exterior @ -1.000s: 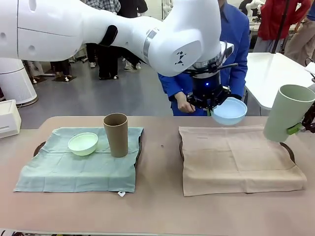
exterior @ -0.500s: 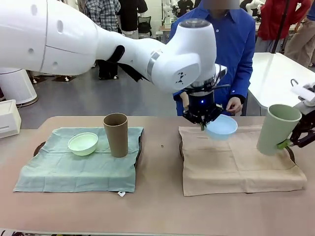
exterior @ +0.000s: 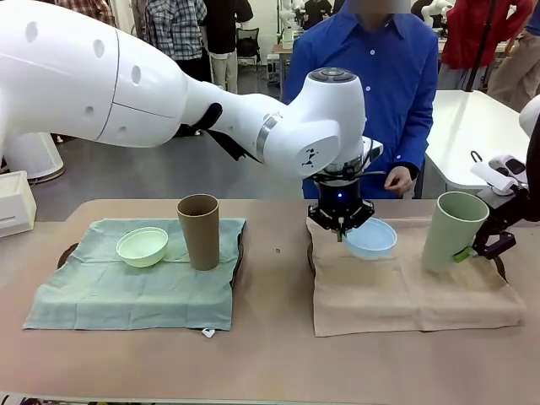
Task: Set up a tray with a mat and arrange the tableware.
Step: Place the Picnic Bowl and Reusable plastic cup back onto the Handle tray in front of the human's position.
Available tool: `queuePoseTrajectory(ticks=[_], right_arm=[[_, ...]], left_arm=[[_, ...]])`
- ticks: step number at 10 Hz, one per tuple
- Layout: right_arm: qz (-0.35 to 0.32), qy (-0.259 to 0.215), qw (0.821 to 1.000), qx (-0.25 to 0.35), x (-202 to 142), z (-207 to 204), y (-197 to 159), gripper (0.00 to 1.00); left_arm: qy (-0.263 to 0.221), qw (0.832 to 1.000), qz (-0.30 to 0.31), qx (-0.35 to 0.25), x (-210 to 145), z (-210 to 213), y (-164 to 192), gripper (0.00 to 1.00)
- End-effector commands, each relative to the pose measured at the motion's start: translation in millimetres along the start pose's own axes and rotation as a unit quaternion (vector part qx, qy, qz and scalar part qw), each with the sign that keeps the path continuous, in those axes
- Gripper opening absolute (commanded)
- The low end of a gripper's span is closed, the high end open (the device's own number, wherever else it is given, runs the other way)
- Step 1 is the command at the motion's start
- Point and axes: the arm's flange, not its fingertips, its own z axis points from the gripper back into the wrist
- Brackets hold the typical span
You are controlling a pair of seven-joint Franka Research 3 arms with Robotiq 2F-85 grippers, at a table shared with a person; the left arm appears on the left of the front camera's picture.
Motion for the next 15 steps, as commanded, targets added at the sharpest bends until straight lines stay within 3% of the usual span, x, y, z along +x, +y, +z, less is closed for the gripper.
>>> queuePoseTrajectory(ticks=[1, 6, 7, 8, 9, 10, 12, 13, 15], right_arm=[[0.015, -0.002, 1.0, -0.011, -7.6, -5.4, -4.3, 0.81], [0.006, -0.007, 1.0, -0.014, -10.3, -6.6, -3.3, 0.81], [0.004, -0.005, 1.0, -0.013, -10.6, -6.8, -2.6, 0.81], [-0.004, -0.002, 1.0, -0.014, -10.8, -6.2, -3.1, 1.0], [-0.013, 0.007, 1.0, -0.014, -12.3, -6.2, -2.4, 1.0], [-0.023, 0.016, 0.999, -0.015, -14.0, -6.0, -1.8, 1.0], [-0.1, 0.058, 0.993, -0.013, -17.9, -3.3, -0.1, 1.0], [-0.149, 0.089, 0.985, -0.016, -19.1, 1.9, 2.2, 1.0], [-0.199, 0.138, 0.97, -0.033, -19.4, 21.0, 9.7, 1.0]], left_arm=[[0.003, 1.0, -0.008, -0.014, -1.9, -15.6, 4.2, 0.04], [-0.022, 0.999, -0.027, -0.016, 5.2, -38.7, 4.5, 0.04], [-0.018, 0.999, -0.027, -0.015, 5.1, -41.4, 5.0, 0.08], [-0.015, 0.999, -0.027, -0.014, 5.3, -42.1, 5.2, 0.64], [-0.014, 0.999, -0.026, -0.014, 4.2, -42.9, 4.9, 0.68], [-0.013, 0.999, -0.026, -0.014, 4.1, -42.3, 4.8, 1.0], [-0.003, 1.0, -0.022, -0.016, 2.8, -38.4, 5.1, 1.0], [0.005, 1.0, -0.018, -0.012, 1.0, -33.3, 5.7, 0.45], [0.012, 0.999, -0.028, -0.019, -6.1, -18.6, 9.4, 0.65]])
